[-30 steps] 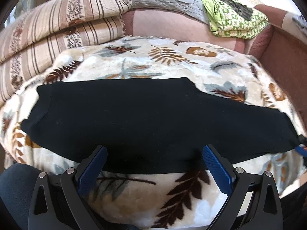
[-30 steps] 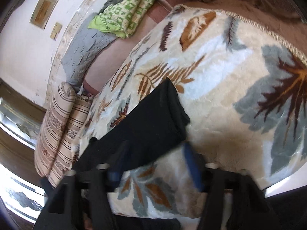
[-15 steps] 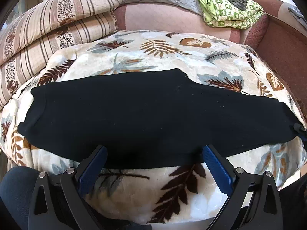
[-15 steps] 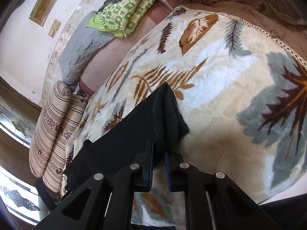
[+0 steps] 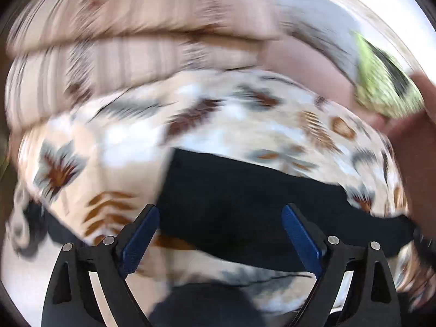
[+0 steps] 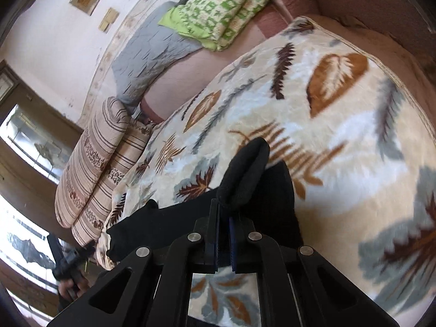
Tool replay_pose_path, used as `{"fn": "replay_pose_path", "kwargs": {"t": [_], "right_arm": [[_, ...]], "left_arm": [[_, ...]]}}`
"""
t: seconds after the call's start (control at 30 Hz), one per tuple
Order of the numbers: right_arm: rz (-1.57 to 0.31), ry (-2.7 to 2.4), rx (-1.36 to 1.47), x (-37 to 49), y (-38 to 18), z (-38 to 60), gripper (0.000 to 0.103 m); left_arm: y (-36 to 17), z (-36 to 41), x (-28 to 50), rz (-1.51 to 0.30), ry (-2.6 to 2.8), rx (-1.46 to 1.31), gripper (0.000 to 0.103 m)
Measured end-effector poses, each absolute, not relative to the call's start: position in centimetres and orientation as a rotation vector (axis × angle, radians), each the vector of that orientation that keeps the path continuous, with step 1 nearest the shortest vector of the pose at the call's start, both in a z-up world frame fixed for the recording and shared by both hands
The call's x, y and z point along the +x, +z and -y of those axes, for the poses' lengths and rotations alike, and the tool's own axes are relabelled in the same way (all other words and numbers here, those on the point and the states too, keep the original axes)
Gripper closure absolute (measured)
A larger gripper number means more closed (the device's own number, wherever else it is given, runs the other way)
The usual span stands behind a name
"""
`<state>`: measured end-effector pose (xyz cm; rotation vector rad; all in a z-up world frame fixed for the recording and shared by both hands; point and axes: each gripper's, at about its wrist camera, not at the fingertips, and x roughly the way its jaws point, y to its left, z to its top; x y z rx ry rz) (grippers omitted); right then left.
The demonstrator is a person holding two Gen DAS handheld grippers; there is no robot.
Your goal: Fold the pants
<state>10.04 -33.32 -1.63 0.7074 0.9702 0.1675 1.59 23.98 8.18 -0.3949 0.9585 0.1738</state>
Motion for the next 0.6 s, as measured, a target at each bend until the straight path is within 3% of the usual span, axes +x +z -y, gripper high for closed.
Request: {"fn": "replay_pose_path", "kwargs": {"t": [0.17,0.6], "right_arm": [[-0.932,0.205,0.845,10.5,-3.1,34.0,0.099],[-0.935,0.219,0.827,10.7,-3.2,33.0,0.096]], "left_arm": [[4.6,-30.0,1.9,-1.084,0.096,-0.736,0.012],[-0.8,-31.3,5.6,-1.147,-0.059,-0.905,0.028]]}}
